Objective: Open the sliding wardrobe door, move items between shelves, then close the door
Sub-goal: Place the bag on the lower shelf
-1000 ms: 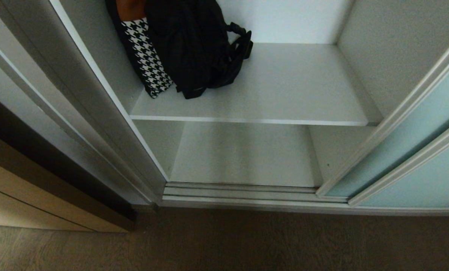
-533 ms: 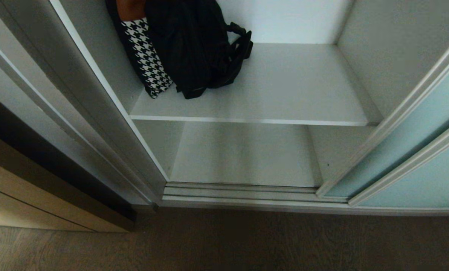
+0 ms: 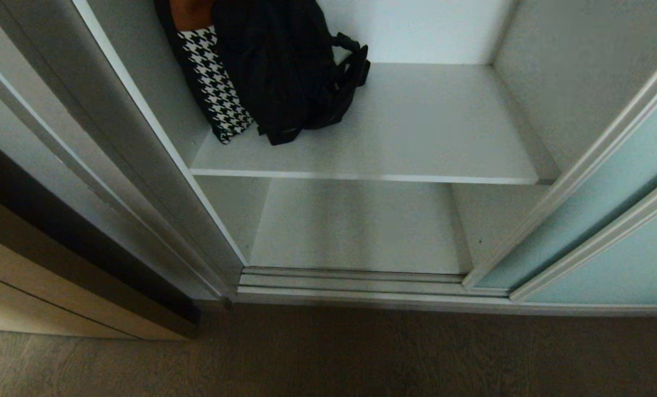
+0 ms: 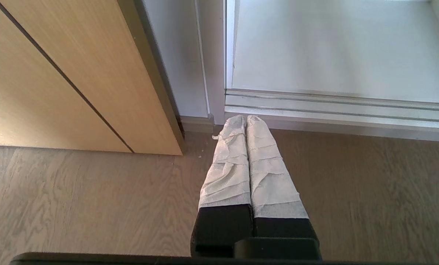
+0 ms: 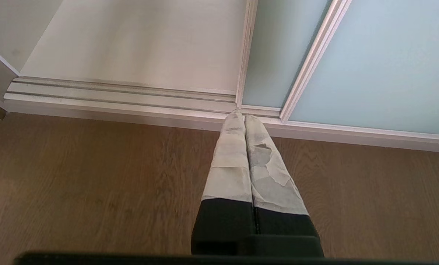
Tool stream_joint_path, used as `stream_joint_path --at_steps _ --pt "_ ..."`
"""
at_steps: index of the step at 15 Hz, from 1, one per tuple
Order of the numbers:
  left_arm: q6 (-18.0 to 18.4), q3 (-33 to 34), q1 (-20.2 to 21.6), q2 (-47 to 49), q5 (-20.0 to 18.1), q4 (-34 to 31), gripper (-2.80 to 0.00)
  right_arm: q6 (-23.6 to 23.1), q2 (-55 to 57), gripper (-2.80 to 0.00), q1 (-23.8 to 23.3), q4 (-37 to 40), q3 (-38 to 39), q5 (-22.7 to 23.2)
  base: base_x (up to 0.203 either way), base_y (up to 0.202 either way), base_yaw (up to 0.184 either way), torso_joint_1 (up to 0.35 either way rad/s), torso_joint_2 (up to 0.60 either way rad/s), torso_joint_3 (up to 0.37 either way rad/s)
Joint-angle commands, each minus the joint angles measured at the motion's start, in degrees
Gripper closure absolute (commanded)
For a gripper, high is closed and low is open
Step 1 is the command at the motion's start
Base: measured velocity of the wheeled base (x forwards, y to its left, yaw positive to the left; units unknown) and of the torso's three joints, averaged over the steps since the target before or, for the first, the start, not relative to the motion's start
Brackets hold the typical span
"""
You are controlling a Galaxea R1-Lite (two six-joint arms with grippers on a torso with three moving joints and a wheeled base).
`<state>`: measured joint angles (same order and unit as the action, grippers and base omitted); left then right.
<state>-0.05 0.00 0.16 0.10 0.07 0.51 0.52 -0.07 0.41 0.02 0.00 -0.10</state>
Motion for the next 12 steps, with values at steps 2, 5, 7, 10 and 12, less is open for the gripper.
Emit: stream_joint_path --at_steps 2,5,7,10,12 --pt "0.0 0.0 0.0 0.1 0.0 0.0 0.0 0.0 -0.1 0.0 0.0 0.0 0.0 0.0 0.0 0.0 0.0 0.0 0.0 0.0" --pt "0.0 0.0 0.0 0.1 0.0 0.0 0.0 0.0 -0.1 0.0 0.0 0.0 0.0 -0.1 0.0 0.0 0.0 0.0 0.0 0.0" --pt "0.0 0.0 0.0 0.1 0.0 0.0 0.0 0.0 -0.1 0.0 0.0 0.0 0.0 0.0 0.0 0.0 0.0 0.0 0.0 0.0" --pt "0.0 0.0 0.0 0.1 0.0 0.0 0.0 0.0 -0.1 0.0 0.0 0.0 0.0 0.0 0.0 0.0 0.0 0.0 0.0 0.0" --pt "0.0 0.0 0.0 0.1 0.0 0.0 0.0 0.0 -0.1 0.0 0.0 0.0 0.0 0.0 0.0 0.0 0.0 0.0 0.0 0.0"
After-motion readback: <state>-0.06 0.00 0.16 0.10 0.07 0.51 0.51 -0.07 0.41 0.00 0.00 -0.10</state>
